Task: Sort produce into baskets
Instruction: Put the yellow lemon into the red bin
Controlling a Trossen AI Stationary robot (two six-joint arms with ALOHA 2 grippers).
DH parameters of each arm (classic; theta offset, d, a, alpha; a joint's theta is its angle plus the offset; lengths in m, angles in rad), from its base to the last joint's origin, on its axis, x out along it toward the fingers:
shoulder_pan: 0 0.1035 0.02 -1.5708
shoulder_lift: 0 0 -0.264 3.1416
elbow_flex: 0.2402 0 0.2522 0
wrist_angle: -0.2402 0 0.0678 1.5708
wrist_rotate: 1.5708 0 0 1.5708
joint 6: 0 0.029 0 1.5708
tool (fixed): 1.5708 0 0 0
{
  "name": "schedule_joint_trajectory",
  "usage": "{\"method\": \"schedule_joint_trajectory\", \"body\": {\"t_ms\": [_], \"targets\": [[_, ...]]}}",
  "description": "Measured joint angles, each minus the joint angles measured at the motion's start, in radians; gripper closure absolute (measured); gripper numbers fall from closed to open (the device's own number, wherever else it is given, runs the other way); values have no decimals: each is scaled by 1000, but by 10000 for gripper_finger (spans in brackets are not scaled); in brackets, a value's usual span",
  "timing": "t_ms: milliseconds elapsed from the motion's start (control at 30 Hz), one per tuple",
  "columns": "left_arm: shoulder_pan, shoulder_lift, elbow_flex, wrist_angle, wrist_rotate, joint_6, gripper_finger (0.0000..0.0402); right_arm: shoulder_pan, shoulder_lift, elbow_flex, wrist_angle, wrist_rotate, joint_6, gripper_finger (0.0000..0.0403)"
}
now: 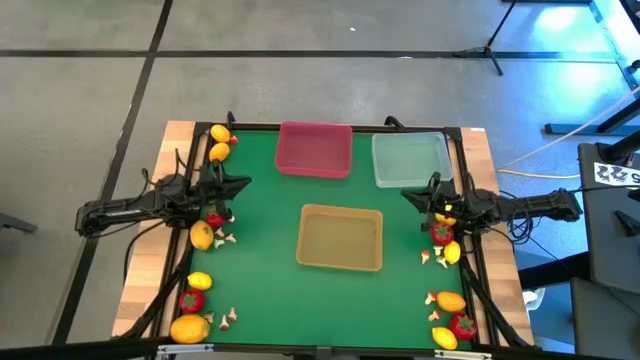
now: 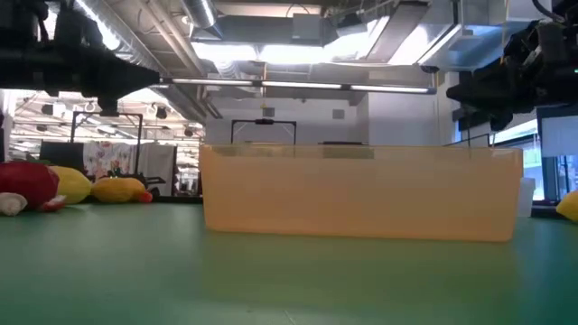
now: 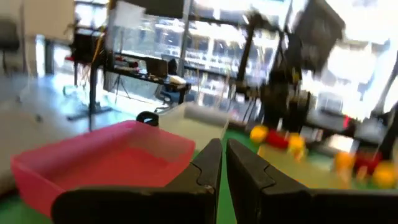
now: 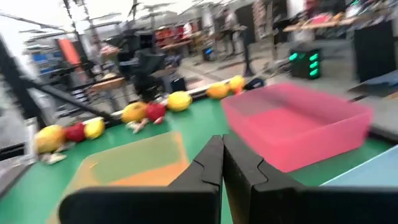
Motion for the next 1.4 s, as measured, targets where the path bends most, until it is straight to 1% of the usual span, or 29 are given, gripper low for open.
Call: {"method": "schedule_joint_trajectory", "body": {"t_ms": [67,100,200,300,367,500,600,667,767,867,967,1033,1133,1400], "targets": [[0,0,0,44,-28,-95,381,0,3,0,31,33,-35,393],[0,0,0,62,-31,-109,381,0,5,0,51,30,-71,393],[0,0,0,91,-63,-91,381,0,21,0,98,16,-197,393],[0,18,0,109,-139,-75,381,0,48,0,164,41,-286,393],[0,42,2,121,-173,-40,381,-2,81,0,181,61,-323,393],[0,133,3,160,-252,6,381,-30,127,0,179,84,-339,393],[14,230,23,222,-265,47,390,-54,153,0,179,72,-340,393],[28,305,73,208,-265,76,398,-72,167,0,187,65,-340,393],[62,432,180,179,-265,193,397,-101,179,0,226,65,-340,393],[94,552,318,94,-265,289,392,-124,181,0,297,65,-340,393],[112,658,430,-1,-265,335,384,-144,181,0,342,65,-340,393],[127,718,490,-72,-264,361,372,-160,181,0,349,65,-343,393],[150,783,589,-212,-265,323,335,-183,190,0,345,64,-345,393],[222,927,814,-650,-253,97,189,-198,291,12,335,64,-343,393]]}}
